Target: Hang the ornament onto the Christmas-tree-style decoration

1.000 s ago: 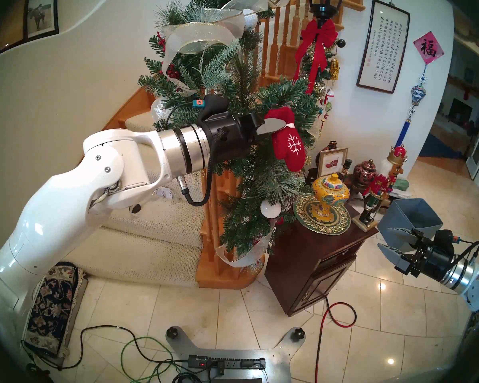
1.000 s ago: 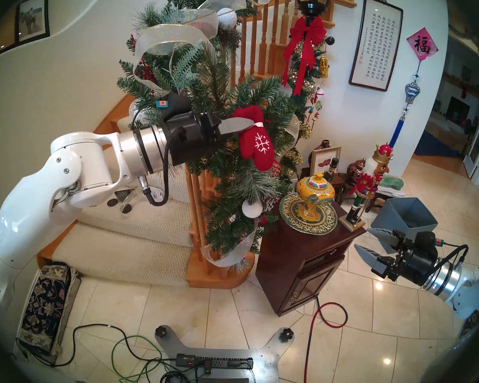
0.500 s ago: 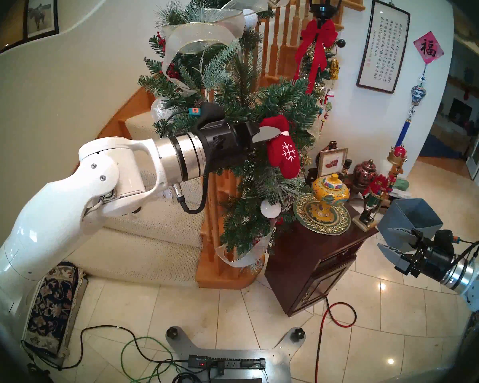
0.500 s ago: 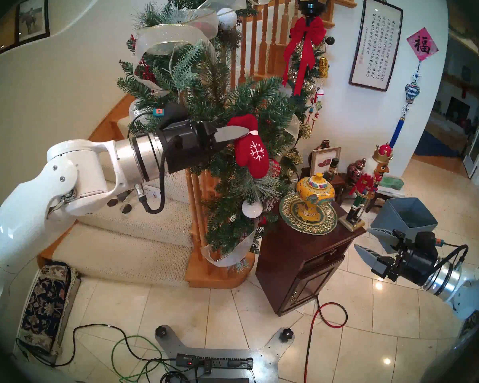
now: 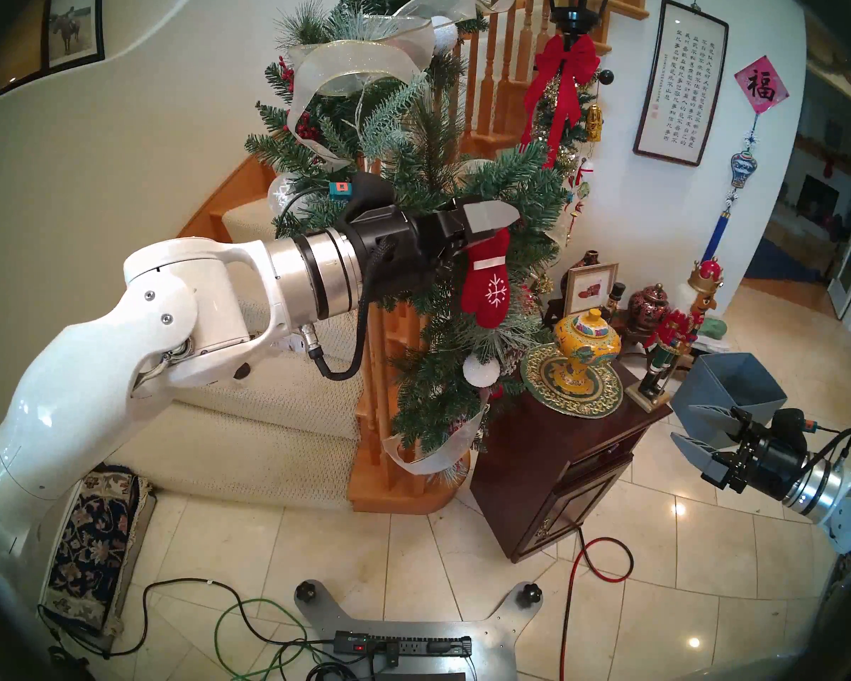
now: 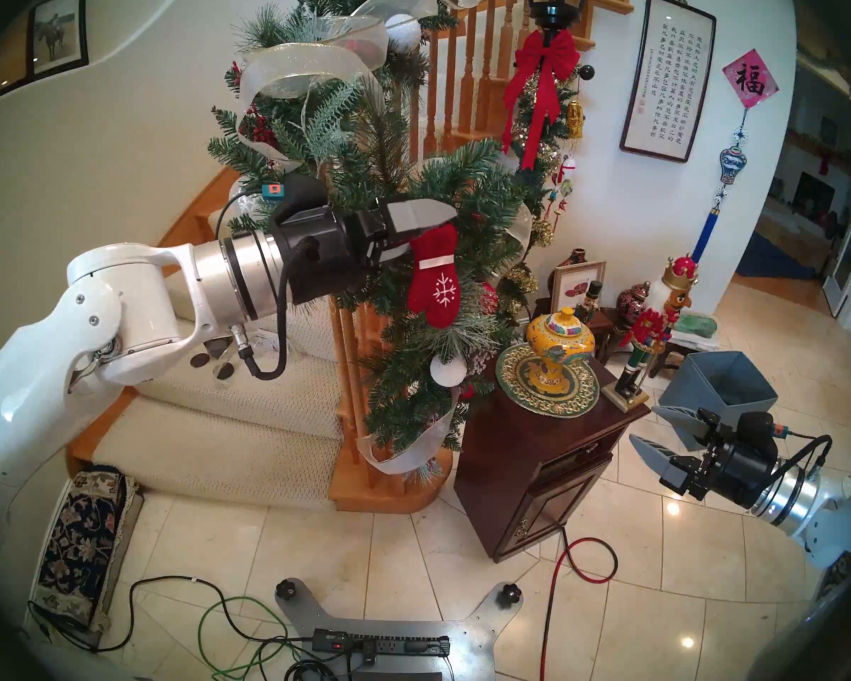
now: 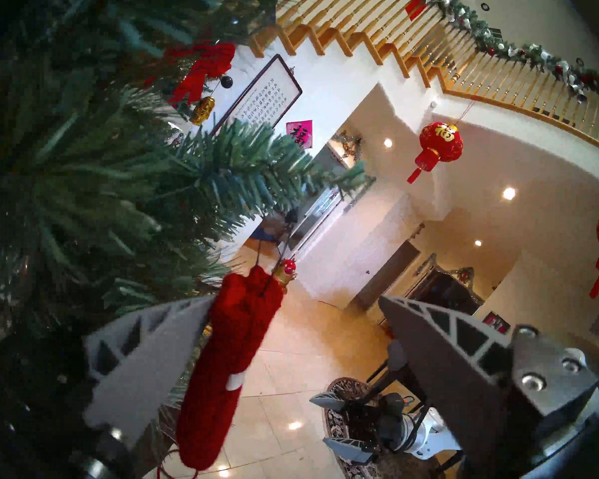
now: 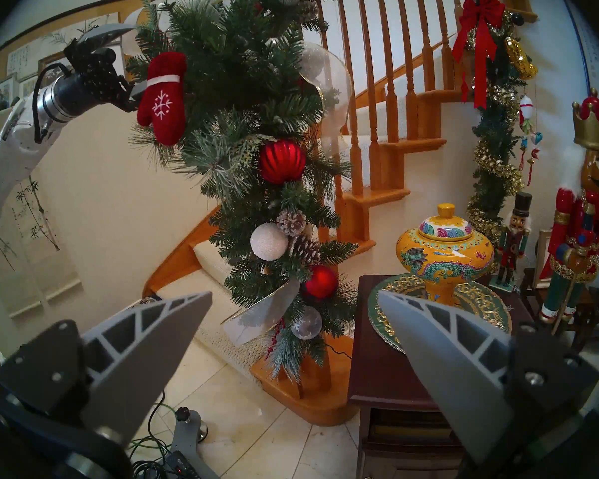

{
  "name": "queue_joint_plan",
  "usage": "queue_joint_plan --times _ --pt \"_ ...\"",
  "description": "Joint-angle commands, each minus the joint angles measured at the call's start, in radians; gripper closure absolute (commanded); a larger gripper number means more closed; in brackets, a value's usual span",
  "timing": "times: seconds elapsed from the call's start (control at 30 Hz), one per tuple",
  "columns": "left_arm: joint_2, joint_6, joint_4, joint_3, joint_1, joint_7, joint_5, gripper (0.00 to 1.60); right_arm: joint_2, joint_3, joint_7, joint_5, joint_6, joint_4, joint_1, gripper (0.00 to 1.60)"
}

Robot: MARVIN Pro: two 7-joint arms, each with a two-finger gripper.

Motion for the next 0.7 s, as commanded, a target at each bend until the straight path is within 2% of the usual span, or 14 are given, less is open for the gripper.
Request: queue_joint_plan --times 0.0,0.13,0.2,0.4,0.67 --pt "0.050 0.002 -0.093 -0.039 -0.023 0.018 0.040 0.00 0.001 0.003 0.106 0.000 -0.001 0.000 0.004 0.00" --pt "0.089 0.007 -0.146 -0.063 -0.020 0.042 0.060 0.00 0.001 0.003 0.127 0.006 -0.001 0.003 0.005 0.00" --pt "0.111 0.008 -0.169 -0.074 -0.013 0.054 0.067 0.00 0.000 0.003 0.104 0.000 -0.001 -0.001 0.004 0.00" --pt "0.176 0.014 -0.170 -0.095 0.015 0.097 0.086 0.00 0.001 0.003 0.110 0.003 -0.001 0.000 0.004 0.00" --pt "0.229 0.036 -0.170 -0.116 0.038 0.113 0.102 0.00 0.000 0.003 0.102 0.001 -0.001 -0.001 0.004 0.00"
